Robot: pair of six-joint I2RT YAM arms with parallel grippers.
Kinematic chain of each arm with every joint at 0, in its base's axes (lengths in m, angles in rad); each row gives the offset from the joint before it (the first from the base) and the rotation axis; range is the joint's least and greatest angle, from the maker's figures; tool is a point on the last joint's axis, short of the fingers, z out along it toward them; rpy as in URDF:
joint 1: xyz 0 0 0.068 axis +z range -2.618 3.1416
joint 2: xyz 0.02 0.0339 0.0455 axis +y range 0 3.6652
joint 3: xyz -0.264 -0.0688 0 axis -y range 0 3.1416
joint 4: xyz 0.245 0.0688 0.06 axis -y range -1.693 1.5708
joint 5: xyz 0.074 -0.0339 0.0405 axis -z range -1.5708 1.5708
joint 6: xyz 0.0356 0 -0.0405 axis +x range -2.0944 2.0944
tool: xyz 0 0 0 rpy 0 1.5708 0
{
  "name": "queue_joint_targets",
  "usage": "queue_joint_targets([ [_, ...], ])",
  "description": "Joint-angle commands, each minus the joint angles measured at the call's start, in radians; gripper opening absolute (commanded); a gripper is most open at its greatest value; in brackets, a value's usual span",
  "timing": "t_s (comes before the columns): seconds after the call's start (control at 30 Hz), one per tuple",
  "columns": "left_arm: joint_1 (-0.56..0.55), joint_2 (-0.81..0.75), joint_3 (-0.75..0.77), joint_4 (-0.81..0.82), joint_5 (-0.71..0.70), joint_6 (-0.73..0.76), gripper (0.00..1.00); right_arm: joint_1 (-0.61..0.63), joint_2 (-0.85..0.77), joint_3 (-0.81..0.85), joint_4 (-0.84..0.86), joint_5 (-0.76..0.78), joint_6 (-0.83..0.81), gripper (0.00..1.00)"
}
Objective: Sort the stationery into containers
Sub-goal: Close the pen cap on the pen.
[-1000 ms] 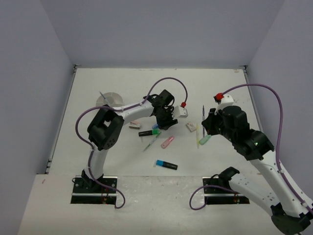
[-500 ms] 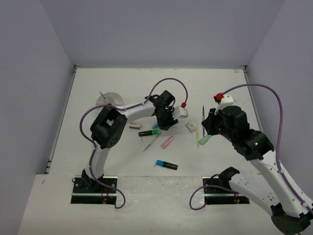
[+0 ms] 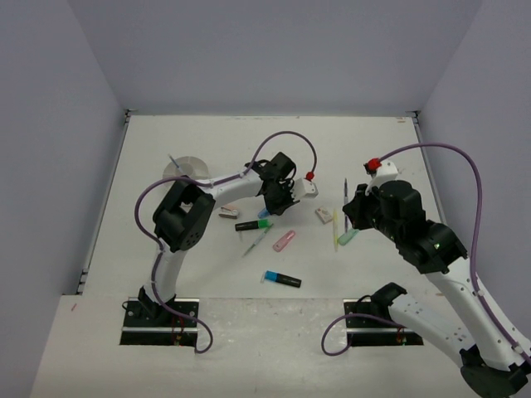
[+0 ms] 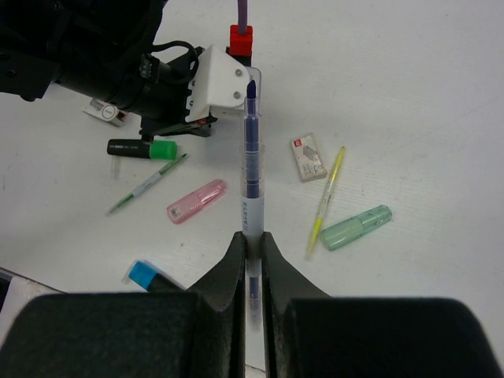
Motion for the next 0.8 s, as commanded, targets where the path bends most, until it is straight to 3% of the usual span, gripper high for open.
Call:
queue_joint_targets([
  [0.0,0.012,0.038,0.001,-0.06,-0.01,-0.019,0.03,-0.003,-0.013,0.014,0.011,-0.017,-0.011,0.0],
  [0.23,0.017,0.024,0.048,-0.069,0.024,-0.058,0.0,-0.003,-0.027,0.007,0.027,-0.011,0.004,0.0],
  [0.4,0.012,-0.081,0.092,0.034,-0.037,-0.212,0.0,-0.004,-0.084,-0.046,0.102,-0.018,0.051,0.0],
  [0.63,0.028,-0.278,0.123,0.167,-0.18,-0.501,0.0,-0.005,-0.124,-0.082,0.191,-0.083,0.072,0.0],
  [0.77,0.129,-0.458,0.063,0.289,-0.025,-0.8,0.0,-0.005,-0.143,-0.164,0.349,-0.298,0.057,0.0],
])
